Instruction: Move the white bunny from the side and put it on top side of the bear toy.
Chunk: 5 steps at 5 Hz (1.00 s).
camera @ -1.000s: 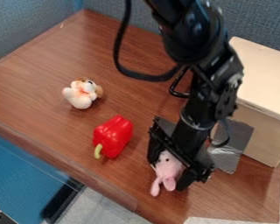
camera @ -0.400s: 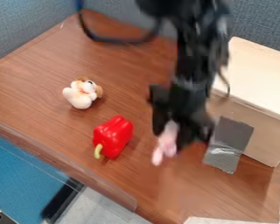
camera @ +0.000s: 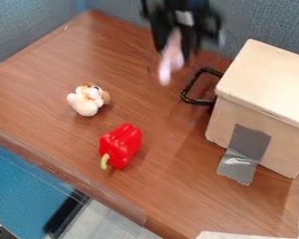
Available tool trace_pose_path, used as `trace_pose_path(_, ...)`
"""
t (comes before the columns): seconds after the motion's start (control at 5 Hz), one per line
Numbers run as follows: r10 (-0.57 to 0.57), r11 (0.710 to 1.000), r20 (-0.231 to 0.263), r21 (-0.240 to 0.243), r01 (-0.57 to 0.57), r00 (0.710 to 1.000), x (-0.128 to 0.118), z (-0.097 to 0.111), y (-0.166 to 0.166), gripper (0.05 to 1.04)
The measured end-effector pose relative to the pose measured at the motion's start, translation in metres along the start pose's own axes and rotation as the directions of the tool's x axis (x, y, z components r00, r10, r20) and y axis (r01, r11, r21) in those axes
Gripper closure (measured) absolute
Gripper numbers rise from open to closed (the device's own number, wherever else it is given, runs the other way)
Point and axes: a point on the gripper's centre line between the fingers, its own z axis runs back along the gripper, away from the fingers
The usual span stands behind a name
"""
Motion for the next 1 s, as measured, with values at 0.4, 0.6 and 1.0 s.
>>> trace_pose_path(0.4, 0.094, 0.993, -0.094, 0.084, -0.086, 0.991, 0.041, -0.066, 0.088, 0.618)
trace_pose_path(0.6, 0.118, 0.987, -0.121, 0.125, -0.102, 0.986, 0.047, -0.094, 0.119, 0.618)
trace_pose_path(1.0, 0.136, 0.986, -0.198, 0.120, -0.113, 0.971, 0.024, -0.126, 0.148, 0.574)
